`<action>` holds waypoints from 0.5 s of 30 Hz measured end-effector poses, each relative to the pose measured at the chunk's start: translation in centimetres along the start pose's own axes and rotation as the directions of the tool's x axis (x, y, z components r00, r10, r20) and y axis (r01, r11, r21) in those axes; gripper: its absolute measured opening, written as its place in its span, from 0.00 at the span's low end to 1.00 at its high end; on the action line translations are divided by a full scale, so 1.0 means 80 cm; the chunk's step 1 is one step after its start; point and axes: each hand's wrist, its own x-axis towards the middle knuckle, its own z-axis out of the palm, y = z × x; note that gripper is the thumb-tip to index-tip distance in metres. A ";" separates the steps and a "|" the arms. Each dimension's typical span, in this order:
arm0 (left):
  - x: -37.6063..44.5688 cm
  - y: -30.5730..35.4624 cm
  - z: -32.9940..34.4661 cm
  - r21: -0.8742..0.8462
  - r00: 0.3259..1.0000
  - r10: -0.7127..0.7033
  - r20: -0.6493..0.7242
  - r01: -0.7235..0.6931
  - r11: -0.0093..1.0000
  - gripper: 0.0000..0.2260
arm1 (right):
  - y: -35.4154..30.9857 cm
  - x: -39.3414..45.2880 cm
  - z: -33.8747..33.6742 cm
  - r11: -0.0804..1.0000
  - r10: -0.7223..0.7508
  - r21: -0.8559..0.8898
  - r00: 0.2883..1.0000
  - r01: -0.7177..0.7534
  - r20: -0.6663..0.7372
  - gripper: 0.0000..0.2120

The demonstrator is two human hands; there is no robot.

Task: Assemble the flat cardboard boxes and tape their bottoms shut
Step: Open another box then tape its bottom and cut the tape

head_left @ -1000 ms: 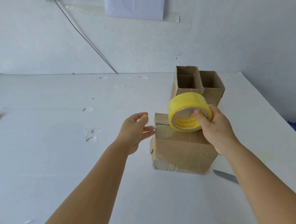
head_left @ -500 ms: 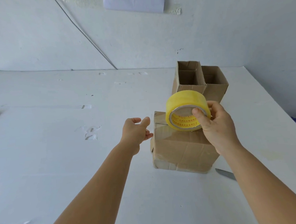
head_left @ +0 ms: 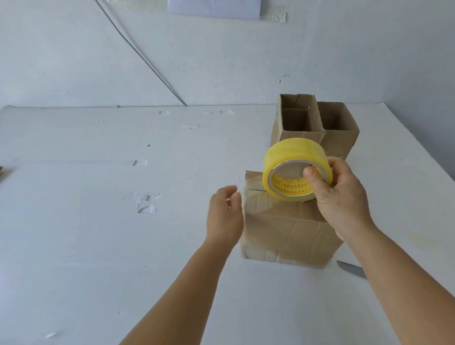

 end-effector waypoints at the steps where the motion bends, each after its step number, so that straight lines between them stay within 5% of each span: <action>1: -0.006 0.006 0.002 -0.071 0.990 0.115 0.080 -0.110 0.991 0.09 | 0.000 0.001 0.000 1.000 0.002 0.001 1.000 -0.002 0.000 0.11; 4: -0.010 0.017 -0.004 -0.061 0.903 0.238 0.358 -0.232 0.971 0.18 | -0.001 0.001 -0.001 1.000 0.011 0.028 1.000 -0.011 0.003 0.10; 6: 0.005 0.016 -0.013 0.108 0.876 0.146 0.460 -0.218 0.970 0.42 | -0.002 0.000 -0.002 0.999 0.012 0.036 1.000 -0.012 0.008 0.11; 8: 0.020 0.020 -0.018 0.188 0.866 0.039 0.499 -0.151 0.970 0.55 | -0.002 0.000 -0.003 0.999 0.011 0.048 1.000 -0.012 0.014 0.10; 15: 0.027 0.020 -0.021 0.189 0.869 0.057 0.492 -0.170 0.967 0.50 | -0.011 0.006 -0.004 0.985 0.064 0.154 0.992 -0.080 0.104 0.10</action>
